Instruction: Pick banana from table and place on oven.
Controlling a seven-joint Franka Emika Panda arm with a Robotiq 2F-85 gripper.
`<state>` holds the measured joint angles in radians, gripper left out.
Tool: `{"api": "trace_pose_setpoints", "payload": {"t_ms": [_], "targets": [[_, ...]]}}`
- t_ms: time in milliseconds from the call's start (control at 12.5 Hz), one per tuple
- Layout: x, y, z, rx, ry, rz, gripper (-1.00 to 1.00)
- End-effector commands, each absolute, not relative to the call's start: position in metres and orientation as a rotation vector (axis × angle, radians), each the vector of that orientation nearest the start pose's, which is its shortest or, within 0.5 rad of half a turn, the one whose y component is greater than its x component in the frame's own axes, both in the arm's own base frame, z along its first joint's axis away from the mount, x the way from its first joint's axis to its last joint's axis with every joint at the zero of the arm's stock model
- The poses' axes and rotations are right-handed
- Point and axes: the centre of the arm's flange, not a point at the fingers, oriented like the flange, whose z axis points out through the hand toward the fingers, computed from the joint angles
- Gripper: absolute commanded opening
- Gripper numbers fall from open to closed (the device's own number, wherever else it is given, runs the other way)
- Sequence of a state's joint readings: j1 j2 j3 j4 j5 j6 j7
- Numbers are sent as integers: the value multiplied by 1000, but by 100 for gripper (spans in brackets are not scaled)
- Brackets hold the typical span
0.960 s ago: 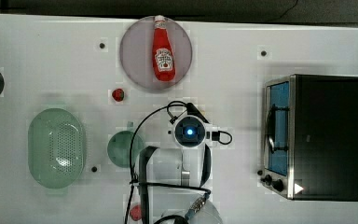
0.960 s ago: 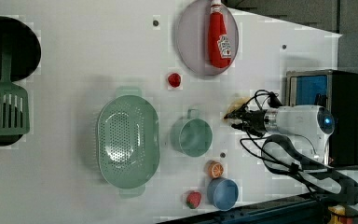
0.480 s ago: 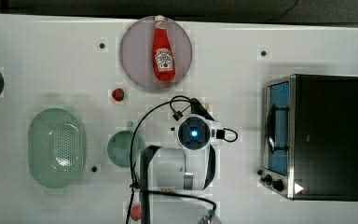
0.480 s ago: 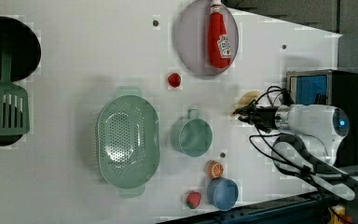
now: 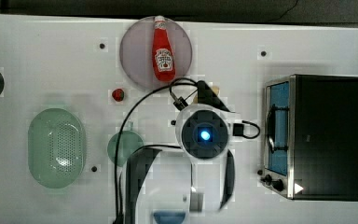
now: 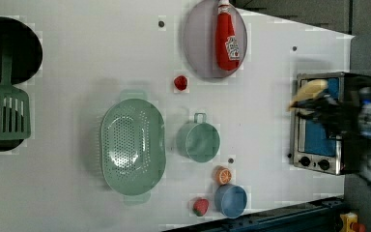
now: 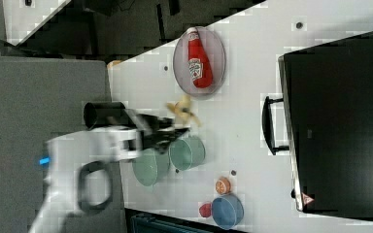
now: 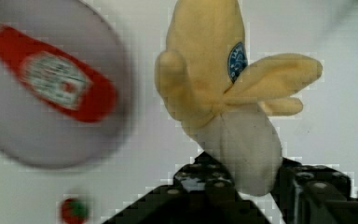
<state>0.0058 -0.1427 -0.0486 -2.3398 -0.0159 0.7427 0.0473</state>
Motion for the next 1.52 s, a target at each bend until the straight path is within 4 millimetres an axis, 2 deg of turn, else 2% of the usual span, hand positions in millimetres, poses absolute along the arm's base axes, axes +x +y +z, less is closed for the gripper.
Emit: {"api": "trace_pose_setpoints", "payload": {"t_ms": [80, 160, 320, 560, 800, 1200, 1360, 1520], "targets": [[476, -47, 476, -2772, 1413, -132, -48], [468, -58, 491, -2758, 1445, -106, -48], [456, -94, 503, -2722, 1502, -79, -48], [449, -157, 502, -2768, 1416, -85, -48], [453, -219, 497, -2796, 1446, -81, -48], [478, -314, 481, -3007, 1220, -48, -48], [490, -339, 465, -3098, 1105, -17, -48], [495, -357, 440, -3068, 1137, -13, -48]]}}
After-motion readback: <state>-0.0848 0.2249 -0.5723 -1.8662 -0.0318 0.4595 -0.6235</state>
